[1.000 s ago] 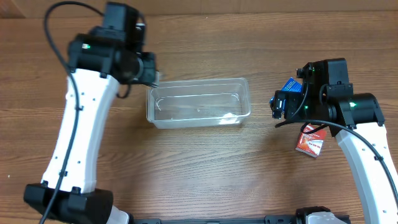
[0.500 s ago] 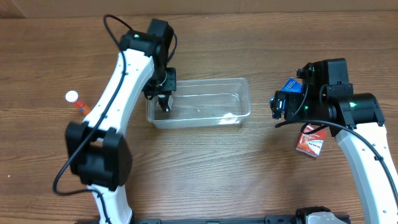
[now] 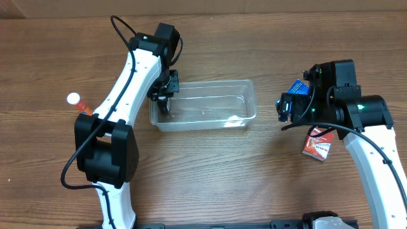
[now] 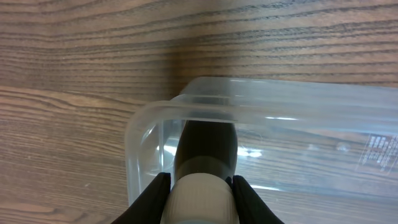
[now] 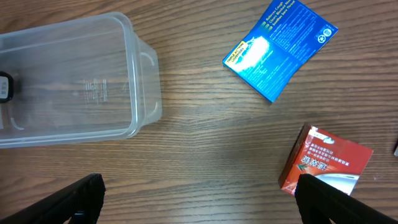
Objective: Pack container
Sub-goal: 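Carry the dark bottle into the container's left end and release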
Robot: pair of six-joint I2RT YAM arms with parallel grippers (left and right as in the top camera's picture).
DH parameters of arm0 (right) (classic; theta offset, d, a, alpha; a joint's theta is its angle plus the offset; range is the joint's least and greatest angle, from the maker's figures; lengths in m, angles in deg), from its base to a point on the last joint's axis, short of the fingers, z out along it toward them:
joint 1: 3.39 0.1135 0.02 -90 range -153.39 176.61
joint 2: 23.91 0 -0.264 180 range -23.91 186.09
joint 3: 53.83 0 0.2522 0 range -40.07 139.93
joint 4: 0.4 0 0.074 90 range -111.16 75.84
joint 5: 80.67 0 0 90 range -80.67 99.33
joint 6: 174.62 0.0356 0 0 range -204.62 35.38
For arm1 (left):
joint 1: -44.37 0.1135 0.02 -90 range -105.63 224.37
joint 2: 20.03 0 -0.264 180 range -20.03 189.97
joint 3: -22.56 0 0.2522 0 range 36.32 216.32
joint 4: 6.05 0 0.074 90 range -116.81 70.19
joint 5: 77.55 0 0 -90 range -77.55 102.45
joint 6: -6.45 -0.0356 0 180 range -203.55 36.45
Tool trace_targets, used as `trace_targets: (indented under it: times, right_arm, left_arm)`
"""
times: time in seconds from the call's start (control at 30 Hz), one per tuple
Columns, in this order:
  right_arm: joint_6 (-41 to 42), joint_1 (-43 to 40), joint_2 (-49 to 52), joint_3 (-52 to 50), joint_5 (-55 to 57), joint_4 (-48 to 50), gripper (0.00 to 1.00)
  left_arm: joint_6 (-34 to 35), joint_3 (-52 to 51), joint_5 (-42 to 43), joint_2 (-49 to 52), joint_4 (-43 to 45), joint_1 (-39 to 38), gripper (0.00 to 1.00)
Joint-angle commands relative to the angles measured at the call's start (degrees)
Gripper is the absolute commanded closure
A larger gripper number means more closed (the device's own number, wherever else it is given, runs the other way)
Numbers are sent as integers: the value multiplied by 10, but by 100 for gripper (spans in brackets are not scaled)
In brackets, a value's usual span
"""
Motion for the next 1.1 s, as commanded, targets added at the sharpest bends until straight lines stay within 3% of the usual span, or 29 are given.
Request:
trace_targets:
  times: [0.0,0.07,0.17,0.33,0.77,0.83,0.9,0.93,1.07]
  right_arm:
    - [-2,-2,-7,17,-3,-1,0]
    - [-2,-2,-7,17,-3,-2,0]
    - [-2,-2,-7,17,-3,-2,0]
    - [-2,-2,-7,17,-3,-2,0]
    - [-2,-2,-7,17,-3,-4,0]
    - [-2,-2,-7,17,-3,-4,0]
    - [-2,-2,-7,17,-3,-4,0]
    - [-2,-2,-7,17,-3,-4,0]
    - [-2,-2,-7,17,-3,-2,0]
  left_arm:
    - [11,1,-14,1,0,3,64]
    - [11,1,-13,1,0,3,52]
    - [11,1,-14,1,-2,3,48]
    - [12,1,-13,1,-8,3,51]
    - [-29,79,2,-62,-42,23,46]
    - [-29,86,2,-90,-51,39,37]
    - [-29,87,2,-127,-65,63,6]
    - [-29,87,1,-148,-78,80,0]
    - [-16,86,2,-205,-125,159,0]
